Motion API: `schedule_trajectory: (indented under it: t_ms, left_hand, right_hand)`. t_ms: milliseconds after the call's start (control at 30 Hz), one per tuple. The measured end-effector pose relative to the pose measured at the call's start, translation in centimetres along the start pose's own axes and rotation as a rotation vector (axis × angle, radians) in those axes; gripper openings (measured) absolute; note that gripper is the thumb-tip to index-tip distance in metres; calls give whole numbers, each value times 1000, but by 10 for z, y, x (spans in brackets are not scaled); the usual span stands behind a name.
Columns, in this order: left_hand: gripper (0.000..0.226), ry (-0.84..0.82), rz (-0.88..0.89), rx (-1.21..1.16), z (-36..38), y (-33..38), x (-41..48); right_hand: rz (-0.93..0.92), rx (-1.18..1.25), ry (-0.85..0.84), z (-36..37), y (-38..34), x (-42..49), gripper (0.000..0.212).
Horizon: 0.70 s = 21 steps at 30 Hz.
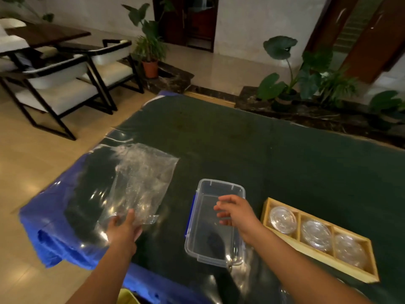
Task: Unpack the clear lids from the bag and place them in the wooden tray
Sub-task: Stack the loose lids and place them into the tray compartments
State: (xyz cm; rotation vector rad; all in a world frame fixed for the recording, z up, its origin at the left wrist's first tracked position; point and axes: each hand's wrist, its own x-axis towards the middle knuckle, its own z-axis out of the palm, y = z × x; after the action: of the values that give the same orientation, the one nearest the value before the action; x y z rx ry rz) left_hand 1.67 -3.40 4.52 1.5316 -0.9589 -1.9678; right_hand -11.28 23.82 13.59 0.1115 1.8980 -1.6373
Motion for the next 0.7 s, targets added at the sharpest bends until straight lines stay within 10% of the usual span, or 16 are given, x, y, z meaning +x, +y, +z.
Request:
schedule_trajectory:
  t_ms: [300,700]
  left_hand:
    - [53,188,372,613,-1,-16,-26]
    - [60,-252,1017,1336,59,-5,-96]
  right_hand:
    - [-23,-9,72,-38,10,6,15]
    - [-110,-121,70,-55,8,-8,19]
